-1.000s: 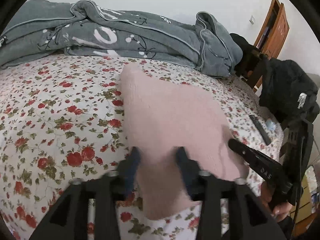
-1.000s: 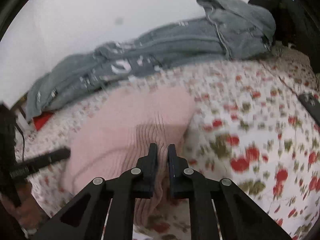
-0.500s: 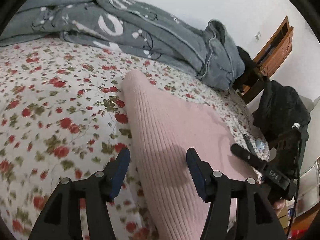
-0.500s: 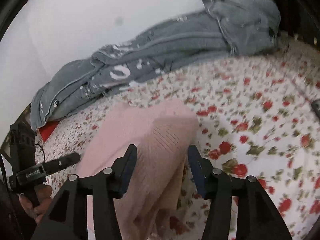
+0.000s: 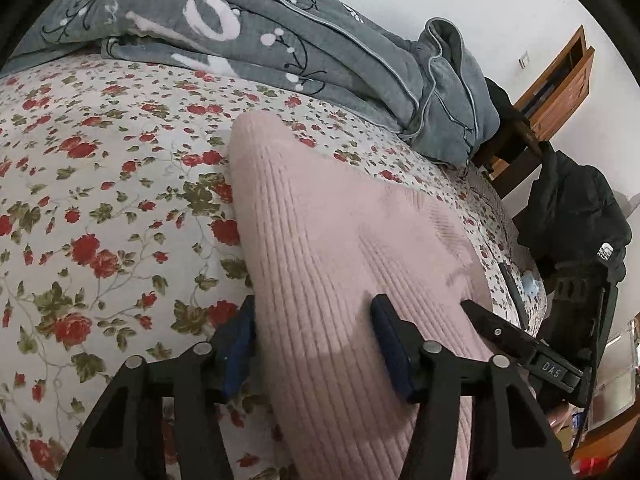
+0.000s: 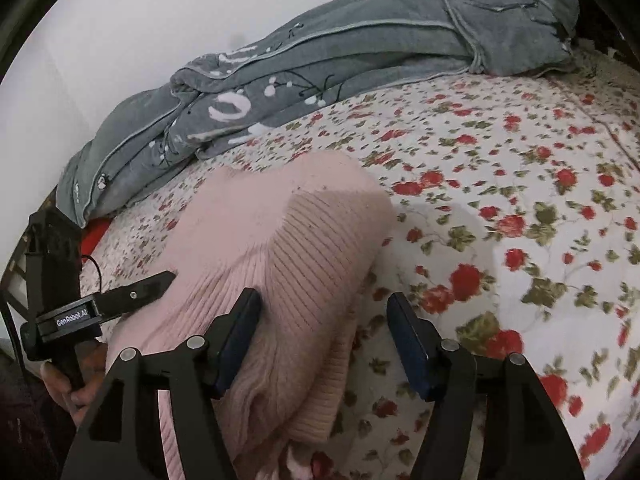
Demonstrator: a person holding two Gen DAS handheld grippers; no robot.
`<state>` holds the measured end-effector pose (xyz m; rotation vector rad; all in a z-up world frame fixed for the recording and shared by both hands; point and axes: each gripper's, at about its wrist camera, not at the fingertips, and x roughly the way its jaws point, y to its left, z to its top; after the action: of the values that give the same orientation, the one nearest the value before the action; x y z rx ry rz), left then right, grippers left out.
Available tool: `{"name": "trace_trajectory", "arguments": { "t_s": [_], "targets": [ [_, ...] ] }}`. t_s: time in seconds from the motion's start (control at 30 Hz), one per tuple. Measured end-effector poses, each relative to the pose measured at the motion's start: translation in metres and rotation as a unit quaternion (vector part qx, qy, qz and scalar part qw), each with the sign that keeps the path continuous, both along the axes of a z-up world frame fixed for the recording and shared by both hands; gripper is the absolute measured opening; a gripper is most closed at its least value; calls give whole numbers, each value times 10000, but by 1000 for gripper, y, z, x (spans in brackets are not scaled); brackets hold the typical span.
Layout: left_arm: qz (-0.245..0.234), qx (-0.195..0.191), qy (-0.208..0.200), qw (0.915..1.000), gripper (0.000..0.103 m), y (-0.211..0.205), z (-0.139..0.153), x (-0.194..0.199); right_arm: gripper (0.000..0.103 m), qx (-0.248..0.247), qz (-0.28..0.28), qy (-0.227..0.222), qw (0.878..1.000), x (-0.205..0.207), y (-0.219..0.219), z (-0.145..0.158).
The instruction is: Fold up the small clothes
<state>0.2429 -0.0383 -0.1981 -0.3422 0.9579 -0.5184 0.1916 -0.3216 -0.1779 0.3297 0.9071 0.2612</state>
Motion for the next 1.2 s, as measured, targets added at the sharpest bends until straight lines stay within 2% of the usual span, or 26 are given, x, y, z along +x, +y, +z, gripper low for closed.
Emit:
{"name": "trace_trajectory", "arguments": {
  "t_s": [0.17, 0.2, 0.23, 0.3, 0.43, 0.53, 0.73, 0.8, 0.9, 1.0, 1.07, 1.1, 1.2],
  "targets": [
    [36, 263, -196, 9995, 39, -6, 9, -2, 69, 250, 154, 86, 9995, 14, 4, -10],
    [27, 339, -279, 9990, 37, -7, 12, -3, 65, 287, 165, 99, 9994, 15, 5, -10],
    [39, 362, -341, 9988, 36, -7, 15, -3, 49, 430, 203, 104, 9988, 16, 7, -10],
    [62, 363, -401, 9985, 35, -5, 19, -3, 39, 643, 224, 73, 9976, 16, 8, -6],
    [120, 270, -504, 9983, 34, 6, 30, 0, 29, 251, 180, -252, 9992, 14, 26, 13],
    [327, 257, -650, 9970, 33, 27, 43, 7, 27, 387, 303, -386, 9980, 23, 37, 23],
    [691, 703, -1049, 9896, 33, 69, 68, 29, 26, 550, 652, -631, 9944, 60, 86, 33],
    [735, 834, -1103, 9877, 34, 79, 71, 39, 26, 433, 783, -791, 9928, 74, 108, 36],
    [840, 1005, -1098, 9853, 35, 90, 61, 56, 26, 261, 880, -859, 9921, 91, 129, 29],
    [979, 1334, -994, 9812, 37, 85, 32, 70, 26, -80, 713, -618, 9955, 110, 137, 5],
    [1075, 1448, -972, 9788, 40, 86, 15, 71, 29, 5, 663, -477, 9967, 112, 130, -3],
    [1079, 1454, -1032, 9781, 41, 87, 13, 70, 34, 141, 646, -496, 9966, 110, 125, -2],
    [1146, 1362, -1160, 9772, 48, 91, 14, 65, 43, -332, 470, -765, 9954, 102, 121, 5]
  ]
}}
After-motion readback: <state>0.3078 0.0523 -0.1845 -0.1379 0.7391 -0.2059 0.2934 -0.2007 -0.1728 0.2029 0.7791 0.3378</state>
